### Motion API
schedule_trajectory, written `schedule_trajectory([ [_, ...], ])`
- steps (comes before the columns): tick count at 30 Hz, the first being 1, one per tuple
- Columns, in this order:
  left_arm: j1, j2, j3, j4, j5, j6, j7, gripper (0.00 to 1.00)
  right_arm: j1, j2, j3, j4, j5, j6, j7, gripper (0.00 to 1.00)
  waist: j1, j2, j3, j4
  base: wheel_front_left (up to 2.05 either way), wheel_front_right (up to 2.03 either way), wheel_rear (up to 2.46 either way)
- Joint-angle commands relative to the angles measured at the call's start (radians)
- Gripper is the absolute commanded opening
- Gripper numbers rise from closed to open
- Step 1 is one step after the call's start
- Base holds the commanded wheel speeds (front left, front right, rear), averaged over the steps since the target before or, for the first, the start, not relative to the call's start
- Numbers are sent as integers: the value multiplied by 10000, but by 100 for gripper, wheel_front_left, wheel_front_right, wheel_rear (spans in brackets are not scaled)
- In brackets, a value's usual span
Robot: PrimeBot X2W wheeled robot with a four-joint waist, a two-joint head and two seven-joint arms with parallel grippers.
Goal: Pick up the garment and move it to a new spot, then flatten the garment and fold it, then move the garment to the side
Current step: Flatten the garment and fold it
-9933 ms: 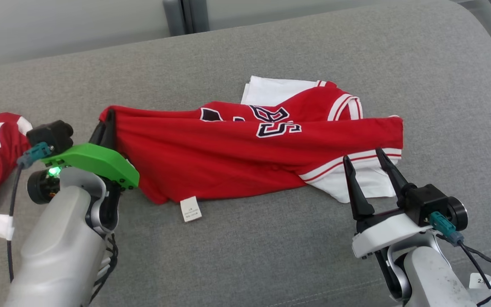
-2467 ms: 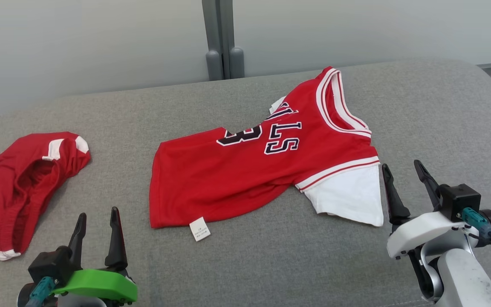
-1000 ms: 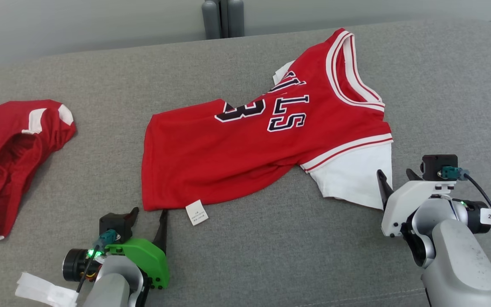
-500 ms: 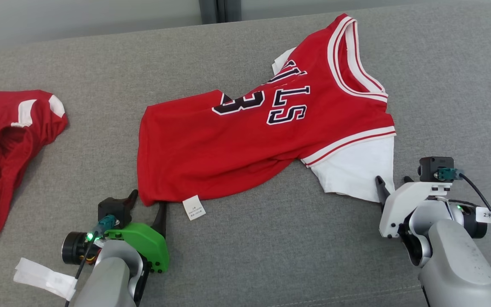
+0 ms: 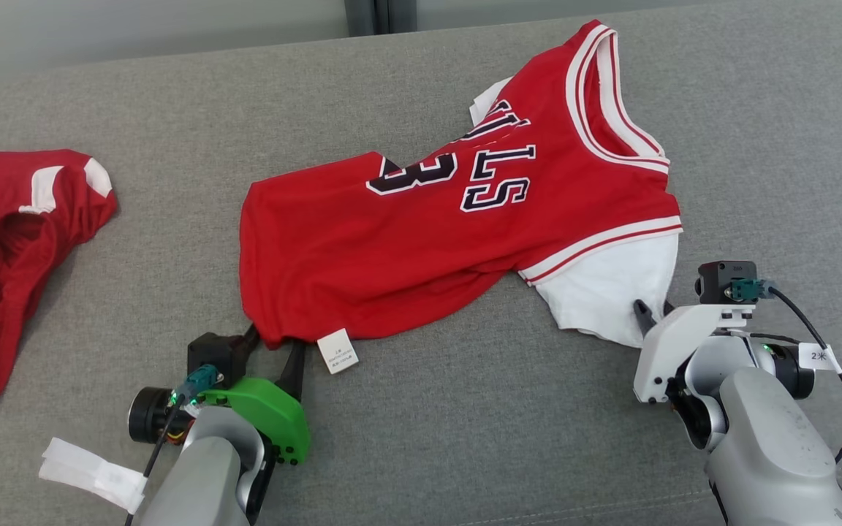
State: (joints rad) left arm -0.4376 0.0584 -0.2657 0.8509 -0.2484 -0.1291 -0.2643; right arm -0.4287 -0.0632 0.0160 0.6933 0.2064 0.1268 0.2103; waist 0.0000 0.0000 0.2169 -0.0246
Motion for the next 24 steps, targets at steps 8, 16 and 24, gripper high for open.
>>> schedule_trajectory([
  [8, 313, 217, -74, -342, -1001, -18, 1, 0, 282, 125, -328, 64, 62, 32, -431, 0, 0, 0, -138, -43, 0, 0, 0],
  [16, 948, 553, -55, -2576, -1772, -19, 1, 0, 522, -61, -1033, -1777, 512, 33, -1418, 0, 0, 0, -592, -41, 0, 0, 0],
  [24, 781, 817, -411, -4689, -2979, -9, 44, 0, 981, -250, -1346, -4581, 1076, 36, -1151, 0, 0, 0, -964, -165, 0, 0, 0],
])
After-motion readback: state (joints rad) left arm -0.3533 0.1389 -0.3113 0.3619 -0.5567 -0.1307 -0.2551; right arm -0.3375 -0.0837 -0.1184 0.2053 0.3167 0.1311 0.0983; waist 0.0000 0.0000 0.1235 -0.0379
